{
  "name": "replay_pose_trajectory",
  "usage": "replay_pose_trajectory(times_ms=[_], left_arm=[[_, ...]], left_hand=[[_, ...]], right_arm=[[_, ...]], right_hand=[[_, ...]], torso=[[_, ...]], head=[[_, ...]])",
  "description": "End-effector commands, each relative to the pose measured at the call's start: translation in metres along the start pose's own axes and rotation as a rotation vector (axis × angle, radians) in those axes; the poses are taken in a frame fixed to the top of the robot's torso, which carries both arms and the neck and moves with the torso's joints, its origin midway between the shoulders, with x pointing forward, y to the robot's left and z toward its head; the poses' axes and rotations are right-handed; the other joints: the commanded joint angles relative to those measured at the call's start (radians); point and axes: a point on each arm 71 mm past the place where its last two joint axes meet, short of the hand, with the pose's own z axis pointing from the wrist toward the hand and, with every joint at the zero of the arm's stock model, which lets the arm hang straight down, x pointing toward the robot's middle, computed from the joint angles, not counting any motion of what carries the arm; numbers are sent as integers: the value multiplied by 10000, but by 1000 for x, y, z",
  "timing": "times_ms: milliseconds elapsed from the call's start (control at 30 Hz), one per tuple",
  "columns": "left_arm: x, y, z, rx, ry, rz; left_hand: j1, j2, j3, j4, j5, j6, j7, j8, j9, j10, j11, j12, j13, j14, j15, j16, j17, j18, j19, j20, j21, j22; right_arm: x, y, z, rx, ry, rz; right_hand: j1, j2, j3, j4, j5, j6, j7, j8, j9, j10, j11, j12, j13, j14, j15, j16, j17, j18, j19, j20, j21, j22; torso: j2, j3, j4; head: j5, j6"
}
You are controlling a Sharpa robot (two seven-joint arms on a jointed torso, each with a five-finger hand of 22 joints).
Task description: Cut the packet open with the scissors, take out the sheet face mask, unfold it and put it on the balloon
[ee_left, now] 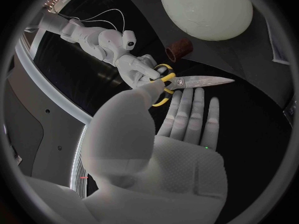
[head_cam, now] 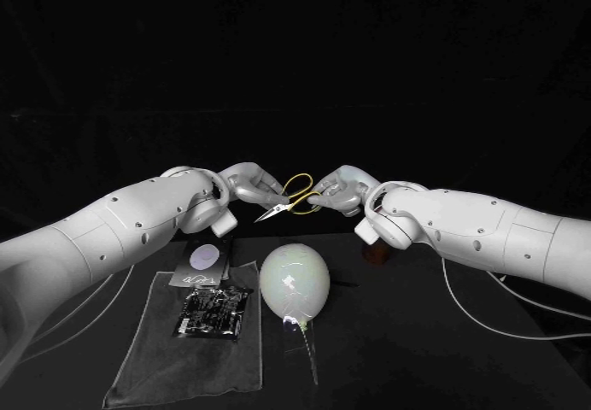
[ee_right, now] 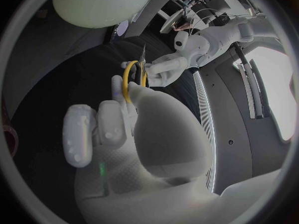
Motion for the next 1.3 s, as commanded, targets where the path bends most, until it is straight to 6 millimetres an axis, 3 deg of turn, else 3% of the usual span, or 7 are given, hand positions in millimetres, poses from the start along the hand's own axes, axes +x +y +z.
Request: replay_pose_trajectory(times_ms=[33,233,267,467,700,867,1300], left_arm=[[-6,-3,0,267,-697,-199],[-14,-1,-1,356,-1463,-512],[-17,0,-1,390,-1655,-607],[-31,8,-7,434,-2465,-1157],[-49,20,-21,544,-3281,-1764],[-60,27,-37,877,-3913,-2356],[-63,33,-75,1377,-4199,-3389]], left_hand=[[-189,-219,-465,156,-28,-586,516,-360,-193,-905,261,149,20,-596,250,-202,-148,-250,-1791,25,-633,-293],[56,137,-2600,669,-31,-1974,818,-896,-932,-1961,554,45,50,-1384,514,-177,-435,-262,-2192,6,-838,-307],[716,695,-3783,979,23,-1985,823,-884,-1014,-1984,469,91,66,-1399,564,-113,-513,-301,-2194,-93,-862,-299],[1274,837,-5188,1825,-36,-1761,857,-792,-1058,-1931,566,96,55,-1414,527,-91,-632,-265,-2092,30,-859,-285],[1484,1015,-5379,1865,-39,-1357,867,-643,-952,-1749,543,167,74,-1233,479,14,-639,-243,-1754,23,-776,-237],[1613,1168,-5536,1853,-39,-639,799,-373,-739,-1376,409,325,89,-536,302,471,-514,-39,1080,-38,63,190],[2100,1552,-5827,1806,-35,258,417,28,-819,-281,17,723,103,679,-174,1521,-153,951,2818,-117,1033,516]], right_arm=[[-5,-5,0,528,-316,248],[-13,-12,1,1120,-779,-6],[-15,-14,1,1257,-925,-93],[-35,-28,0,1966,-1931,-357],[-70,-50,-8,2611,-3291,-518],[-95,-60,-23,2697,-3793,-719],[-150,-84,-75,3833,-2825,-2121]], right_hand=[[-136,-49,276,-150,28,-8,-50,81,269,1088,-771,-60,35,216,-100,49,-16,-176,-34,-67,29,553],[-270,-138,554,-268,27,-28,-63,159,373,1163,-786,-99,77,214,-115,53,-27,-186,-10,-81,61,611],[-270,-138,554,-268,27,-28,-63,159,373,1163,-786,-99,77,214,-115,53,-27,-186,-10,-81,61,611],[-447,-240,872,-417,26,-40,-77,250,492,1254,-801,-138,127,214,-128,59,-38,-198,21,-94,101,680],[-595,-316,1144,-559,26,-61,-83,312,585,1302,-810,-183,168,215,-138,67,-43,-203,34,-104,119,715],[-595,-316,1144,-559,26,-61,-83,312,585,1302,-810,-183,168,215,-138,67,-43,-203,34,-104,119,715],[-774,-412,1363,-678,25,-78,-82,369,677,1331,-809,-234,204,213,-136,71,-53,-221,80,-105,172,803]], torso=[[6,0,8],[4,-5,-1],[5,-4,-1],[19,-2,-7],[9,3,2],[4,0,0],[8,0,-4]], head=[[-29,5],[-48,7],[-53,12],[-174,41],[-358,28],[-542,22],[-919,-45]])
